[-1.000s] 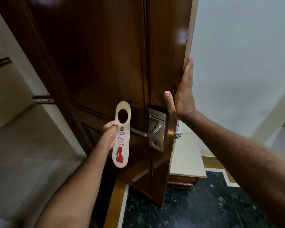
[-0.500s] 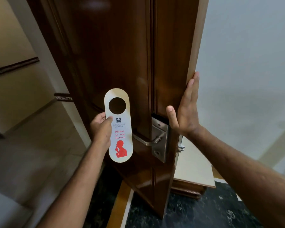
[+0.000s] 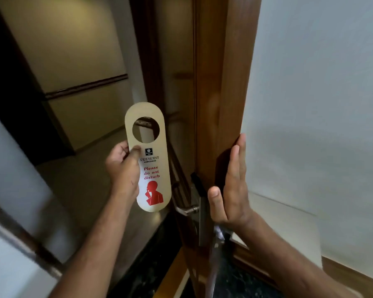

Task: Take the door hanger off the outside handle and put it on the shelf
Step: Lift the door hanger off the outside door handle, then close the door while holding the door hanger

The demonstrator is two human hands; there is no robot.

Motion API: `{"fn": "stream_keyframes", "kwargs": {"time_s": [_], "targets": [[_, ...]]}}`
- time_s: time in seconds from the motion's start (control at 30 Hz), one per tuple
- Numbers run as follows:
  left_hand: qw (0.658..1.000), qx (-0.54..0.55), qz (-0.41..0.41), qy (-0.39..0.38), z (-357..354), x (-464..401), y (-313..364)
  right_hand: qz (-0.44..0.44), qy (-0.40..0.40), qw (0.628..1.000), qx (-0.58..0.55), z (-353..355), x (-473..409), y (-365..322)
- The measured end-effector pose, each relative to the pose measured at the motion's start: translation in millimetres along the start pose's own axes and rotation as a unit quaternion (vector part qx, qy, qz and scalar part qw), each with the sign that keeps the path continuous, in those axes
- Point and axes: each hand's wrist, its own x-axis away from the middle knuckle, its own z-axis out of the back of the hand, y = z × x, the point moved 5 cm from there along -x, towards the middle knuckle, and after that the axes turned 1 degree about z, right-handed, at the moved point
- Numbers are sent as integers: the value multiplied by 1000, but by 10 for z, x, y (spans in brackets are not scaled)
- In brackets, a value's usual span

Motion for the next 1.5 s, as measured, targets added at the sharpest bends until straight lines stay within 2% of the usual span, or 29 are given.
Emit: {"fn": "stream_keyframes", "kwargs": {"time_s": [0.23,0.33,0.5,0.73,0.83,0.9,0.97,1.07,1.27,1.5], "targets": [[988,-70,-79,114,1223,160,521,10,-107,980,-166,-724,1,-601],[976,-101,-104,163,1758,275,784,3,-172,957,-232,-1035,-28,-764],[948,-111,-151,258,2264,503,1024,15,-255,923,-287,-1629,-178,-938],[911,-175,-190,322,2587,546,1167,9,-354,909,-219,-2694,146,-732],[897,-184,-210,343,2581,492,1206,-27,-474,868,-145,-3169,550,-545],[890,-184,-215,357,2554,476,1239,46,-522,847,-84,-3469,697,-488],[886,-187,-219,365,2539,464,1256,95,-519,847,-66,-3755,688,-510],[876,-184,-221,386,2573,423,1215,85,-518,847,-80,-4199,574,-566],[867,-180,-209,416,2567,411,1174,11,-515,844,-151,-4854,518,-605],[872,-180,-193,412,2587,443,1236,-89,-470,852,-212,-5170,624,-607]]}}
